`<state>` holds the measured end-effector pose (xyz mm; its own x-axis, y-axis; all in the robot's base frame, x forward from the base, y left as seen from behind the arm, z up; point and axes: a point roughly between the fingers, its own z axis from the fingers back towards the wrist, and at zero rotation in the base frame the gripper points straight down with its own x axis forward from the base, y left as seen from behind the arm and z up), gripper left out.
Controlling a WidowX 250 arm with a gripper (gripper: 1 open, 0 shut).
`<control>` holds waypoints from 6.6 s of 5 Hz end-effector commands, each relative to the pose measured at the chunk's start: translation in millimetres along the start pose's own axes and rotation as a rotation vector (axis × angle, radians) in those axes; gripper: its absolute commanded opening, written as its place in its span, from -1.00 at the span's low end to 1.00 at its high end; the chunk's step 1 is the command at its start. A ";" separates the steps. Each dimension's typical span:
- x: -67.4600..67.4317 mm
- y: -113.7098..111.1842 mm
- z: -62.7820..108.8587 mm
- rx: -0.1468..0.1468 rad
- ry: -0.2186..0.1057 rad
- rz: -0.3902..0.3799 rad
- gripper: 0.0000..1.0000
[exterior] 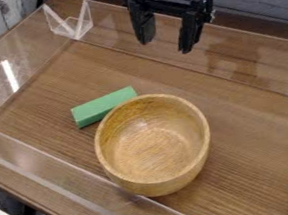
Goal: Put the green block in the brown bowl
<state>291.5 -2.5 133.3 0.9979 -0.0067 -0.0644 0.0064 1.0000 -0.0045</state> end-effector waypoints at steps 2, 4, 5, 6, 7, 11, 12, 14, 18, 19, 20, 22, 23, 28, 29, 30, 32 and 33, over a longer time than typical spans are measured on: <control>-30.7 35.3 -28.8 0.008 0.039 -0.192 1.00; -72.3 78.9 -28.5 0.032 -0.042 -0.321 1.00; -70.9 82.1 -35.0 0.030 -0.053 -0.332 1.00; -69.0 79.2 -42.4 0.020 -0.060 -0.335 1.00; -67.0 76.2 -49.1 0.011 -0.067 -0.333 1.00; -58.2 73.5 -59.3 -0.014 -0.083 -0.345 1.00; -55.9 75.3 -60.8 -0.018 -0.086 -0.348 1.00; -52.1 79.5 -59.0 -0.026 -0.091 -0.348 1.00; -46.2 87.4 -62.3 -0.040 -0.100 -0.345 1.00; -45.0 88.5 -64.1 -0.044 -0.101 -0.345 1.00; -43.8 89.2 -66.1 -0.048 -0.102 -0.344 1.00; -42.9 98.7 -80.8 -0.044 -0.101 -0.362 1.00; -42.3 101.9 -87.6 -0.045 -0.098 -0.365 1.00; -44.7 98.0 -72.7 -0.085 -0.069 -0.293 -1.00; -44.1 97.8 -70.3 -0.089 -0.067 -0.294 1.00; -43.4 97.9 -73.9 -0.091 -0.063 -0.298 1.00; -42.8 95.1 -66.7 -0.103 -0.063 -0.276 -1.00; -41.8 95.2 -71.5 -0.102 -0.061 -0.287 1.00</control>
<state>236.2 90.5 51.0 0.9605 -0.2764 -0.0320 0.2685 0.9509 -0.1536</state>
